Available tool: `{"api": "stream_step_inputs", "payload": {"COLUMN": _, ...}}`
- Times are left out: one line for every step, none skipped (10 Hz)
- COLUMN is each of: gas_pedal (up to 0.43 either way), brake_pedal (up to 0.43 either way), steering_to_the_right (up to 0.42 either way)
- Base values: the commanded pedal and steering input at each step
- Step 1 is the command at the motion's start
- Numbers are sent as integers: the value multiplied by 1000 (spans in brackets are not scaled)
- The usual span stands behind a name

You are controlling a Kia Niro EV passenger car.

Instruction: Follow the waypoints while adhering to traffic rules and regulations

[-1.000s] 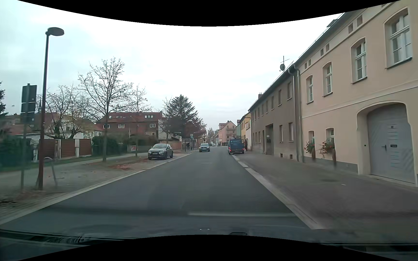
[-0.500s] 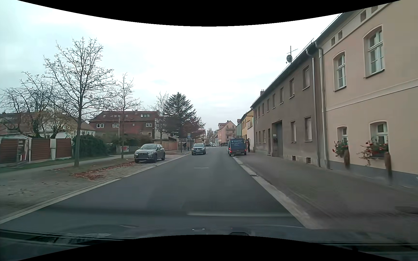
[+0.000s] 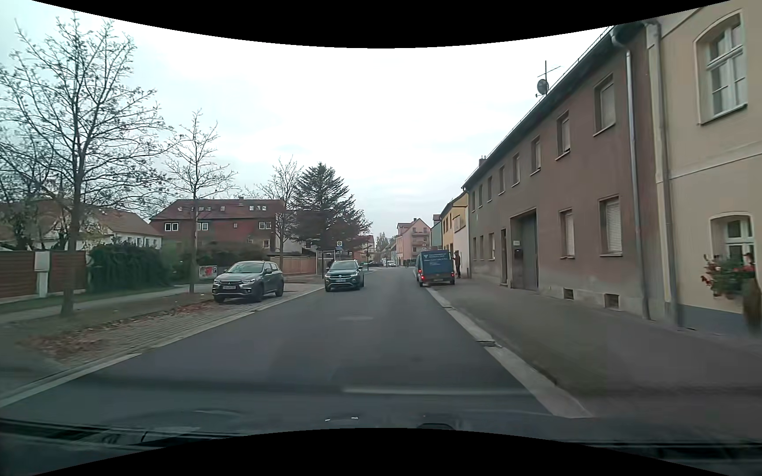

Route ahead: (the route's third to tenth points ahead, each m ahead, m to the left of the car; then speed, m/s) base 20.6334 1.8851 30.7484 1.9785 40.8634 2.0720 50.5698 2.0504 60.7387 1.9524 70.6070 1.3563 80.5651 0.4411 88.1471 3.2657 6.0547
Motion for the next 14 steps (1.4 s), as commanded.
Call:
{"api": "stream_step_inputs", "payload": {"gas_pedal": 39, "brake_pedal": 0, "steering_to_the_right": 4}}
{"api": "stream_step_inputs", "payload": {"gas_pedal": 39, "brake_pedal": 0, "steering_to_the_right": 3}}
{"api": "stream_step_inputs", "payload": {"gas_pedal": 39, "brake_pedal": 0, "steering_to_the_right": 3}}
{"api": "stream_step_inputs", "payload": {"gas_pedal": 39, "brake_pedal": 0, "steering_to_the_right": 3}}
{"api": "stream_step_inputs", "payload": {"gas_pedal": 39, "brake_pedal": 0, "steering_to_the_right": 3}}
{"api": "stream_step_inputs", "payload": {"gas_pedal": 39, "brake_pedal": 0, "steering_to_the_right": 4}}
{"api": "stream_step_inputs", "payload": {"gas_pedal": 39, "brake_pedal": 0, "steering_to_the_right": 3}}
{"api": "stream_step_inputs", "payload": {"gas_pedal": 39, "brake_pedal": 0, "steering_to_the_right": 0}}
{"api": "stream_step_inputs", "payload": {"gas_pedal": 47, "brake_pedal": 0, "steering_to_the_right": -6}}
{"api": "stream_step_inputs", "payload": {"gas_pedal": 47, "brake_pedal": 0, "steering_to_the_right": -13}}
{"api": "stream_step_inputs", "payload": {"gas_pedal": 98, "brake_pedal": 0, "steering_to_the_right": -22}}
{"api": "stream_step_inputs", "payload": {"gas_pedal": 130, "brake_pedal": 0, "steering_to_the_right": -32}}
{"api": "stream_step_inputs", "payload": {"gas_pedal": 177, "brake_pedal": 0, "steering_to_the_right": -40}}
{"api": "stream_step_inputs", "payload": {"gas_pedal": 189, "brake_pedal": 0, "steering_to_the_right": -50}}
